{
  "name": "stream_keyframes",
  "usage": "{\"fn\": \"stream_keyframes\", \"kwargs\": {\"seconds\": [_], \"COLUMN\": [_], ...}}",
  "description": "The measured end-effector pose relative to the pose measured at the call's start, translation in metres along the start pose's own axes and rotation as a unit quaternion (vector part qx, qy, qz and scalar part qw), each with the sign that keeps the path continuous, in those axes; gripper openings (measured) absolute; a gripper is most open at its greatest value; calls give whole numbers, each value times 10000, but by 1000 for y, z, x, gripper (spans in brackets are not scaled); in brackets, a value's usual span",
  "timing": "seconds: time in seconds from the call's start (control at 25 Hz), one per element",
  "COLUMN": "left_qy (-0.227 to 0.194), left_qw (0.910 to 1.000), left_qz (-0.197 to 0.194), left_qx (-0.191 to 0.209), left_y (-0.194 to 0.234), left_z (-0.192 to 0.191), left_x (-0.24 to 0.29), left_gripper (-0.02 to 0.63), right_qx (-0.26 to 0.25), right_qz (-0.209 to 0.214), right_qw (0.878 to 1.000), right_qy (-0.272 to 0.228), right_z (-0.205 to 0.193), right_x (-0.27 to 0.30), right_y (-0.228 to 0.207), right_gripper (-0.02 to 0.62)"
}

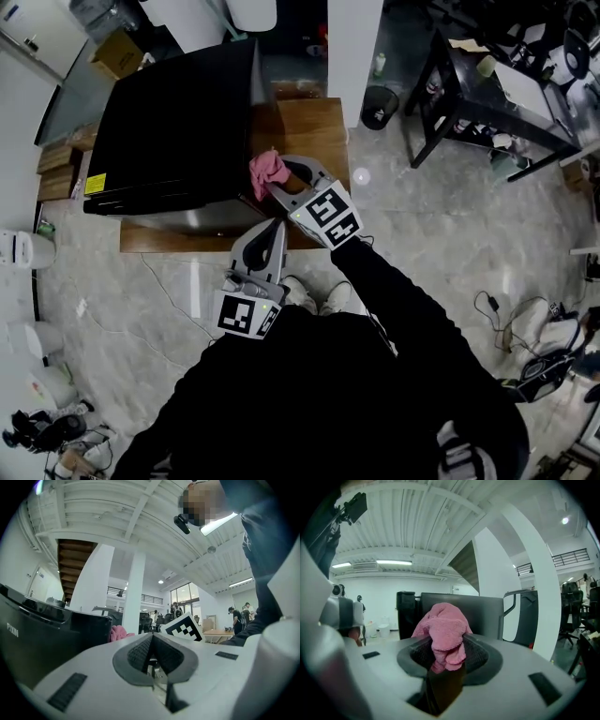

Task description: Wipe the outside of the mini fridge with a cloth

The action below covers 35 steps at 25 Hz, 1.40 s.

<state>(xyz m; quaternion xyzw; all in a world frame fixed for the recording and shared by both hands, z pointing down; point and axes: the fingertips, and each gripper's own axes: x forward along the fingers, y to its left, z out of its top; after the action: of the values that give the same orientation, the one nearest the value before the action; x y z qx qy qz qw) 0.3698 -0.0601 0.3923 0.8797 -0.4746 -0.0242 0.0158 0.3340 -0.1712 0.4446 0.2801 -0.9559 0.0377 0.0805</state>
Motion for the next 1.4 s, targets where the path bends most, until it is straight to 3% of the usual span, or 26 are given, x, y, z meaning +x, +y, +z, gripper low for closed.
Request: {"fn": "stream_keyframes", "kwargs": {"seconds": [0.44,0.68,1.4], "left_qy": [140,250,406], "left_qw": [9995,9986,9944], "left_qz": [-159,-262,837], "left_qx": [-243,-395,-505], "left_y": [28,23,36], "left_z": [-34,-46,-75], "left_x": [10,30,122], "left_gripper": [6,6,6], "right_qx": [11,-24,41], "right_qz": [-562,-527,16], "right_qw": [9983,9984,9992], "right_qy": [156,197,392], "right_z": [-5,-6,-21], "right_x": [31,45,130], "right_y": [-36,-65,-206], "right_gripper": [146,144,144]}}
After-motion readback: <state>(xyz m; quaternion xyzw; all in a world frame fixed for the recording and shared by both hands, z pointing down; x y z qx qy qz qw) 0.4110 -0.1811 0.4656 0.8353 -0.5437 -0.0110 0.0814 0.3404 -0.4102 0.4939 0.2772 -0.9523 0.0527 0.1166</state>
